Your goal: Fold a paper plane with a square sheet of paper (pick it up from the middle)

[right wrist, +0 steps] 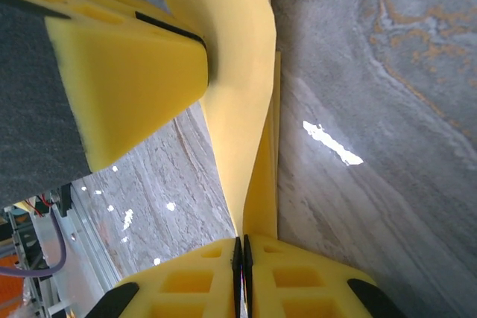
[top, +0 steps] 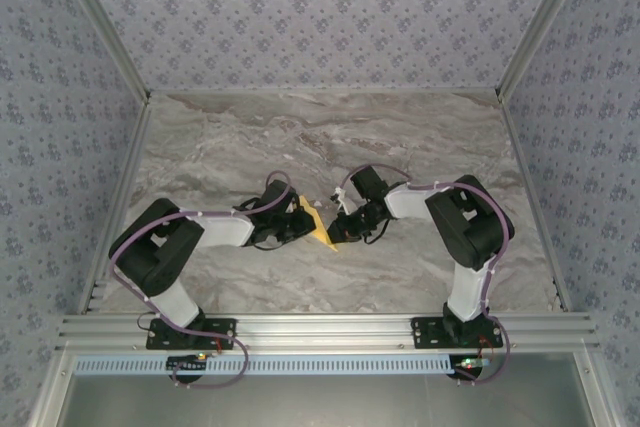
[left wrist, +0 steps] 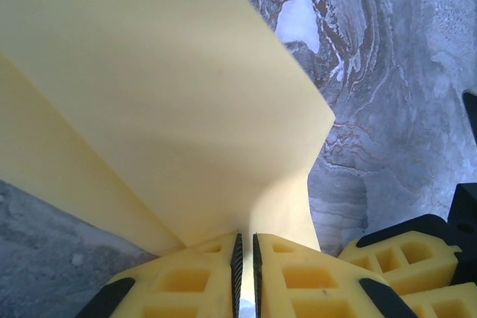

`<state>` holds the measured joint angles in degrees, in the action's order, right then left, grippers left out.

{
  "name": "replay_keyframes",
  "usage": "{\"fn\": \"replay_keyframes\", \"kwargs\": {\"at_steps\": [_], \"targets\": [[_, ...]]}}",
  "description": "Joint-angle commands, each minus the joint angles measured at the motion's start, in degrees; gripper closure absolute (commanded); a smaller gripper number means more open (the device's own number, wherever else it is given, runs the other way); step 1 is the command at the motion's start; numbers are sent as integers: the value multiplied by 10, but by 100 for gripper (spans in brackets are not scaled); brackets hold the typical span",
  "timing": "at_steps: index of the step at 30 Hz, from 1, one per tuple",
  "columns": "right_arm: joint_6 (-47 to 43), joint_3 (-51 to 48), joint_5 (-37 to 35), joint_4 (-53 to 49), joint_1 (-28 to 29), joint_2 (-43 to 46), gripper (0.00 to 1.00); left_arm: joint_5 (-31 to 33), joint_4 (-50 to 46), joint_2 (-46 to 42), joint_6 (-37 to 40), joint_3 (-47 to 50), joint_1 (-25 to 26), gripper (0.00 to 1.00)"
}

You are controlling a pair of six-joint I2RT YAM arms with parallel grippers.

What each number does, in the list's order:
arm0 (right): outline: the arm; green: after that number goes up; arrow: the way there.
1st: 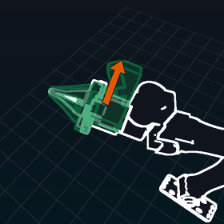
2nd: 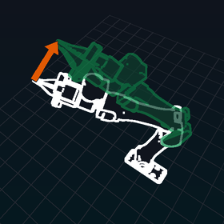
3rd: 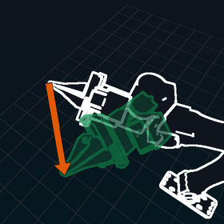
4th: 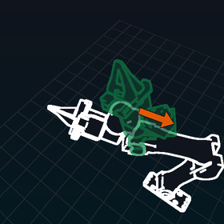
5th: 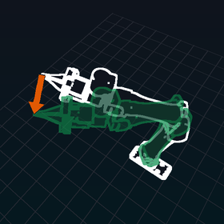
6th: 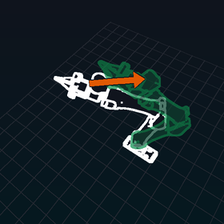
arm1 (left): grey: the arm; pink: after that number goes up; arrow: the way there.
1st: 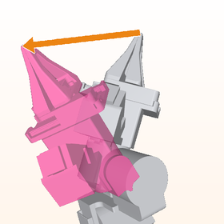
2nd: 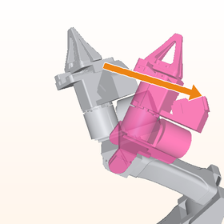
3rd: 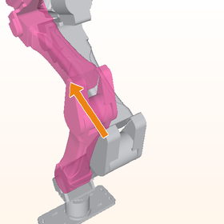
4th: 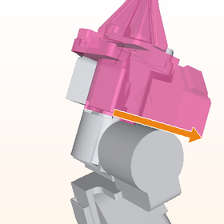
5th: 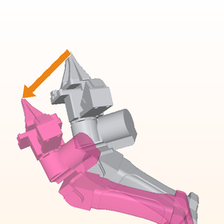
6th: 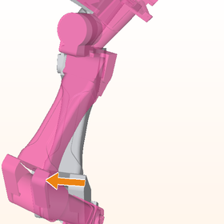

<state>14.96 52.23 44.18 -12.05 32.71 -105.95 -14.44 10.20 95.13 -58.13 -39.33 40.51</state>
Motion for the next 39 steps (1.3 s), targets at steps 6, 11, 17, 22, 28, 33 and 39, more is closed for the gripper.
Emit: {"fn": "replay_keyframes", "kwargs": {"at_steps": [6,11,17,22,28,33,39], "targets": [[-20,-19,-51,-49,1,-1,90,28,-47,10,-2,-7,-6,83],[0,-23,-65,-41,3,26,87,28,-51,16,-5,-10,-7,84],[49,-29,-94,-1,23,110,82,27,-56,17,-5,-12,-7,84],[55,-6,-94,-2,49,92,95,28,-58,17,-5,-13,-7,84],[49,15,-86,-8,57,39,100,26,-58,17,-5,-14,-7,84],[49,10,-85,-5,46,31,100,28,-59,18,-5,-13,-7,84],[37,0,-75,-14,34,22,100,30,-62,19,-6,-13,-8,84]]}}
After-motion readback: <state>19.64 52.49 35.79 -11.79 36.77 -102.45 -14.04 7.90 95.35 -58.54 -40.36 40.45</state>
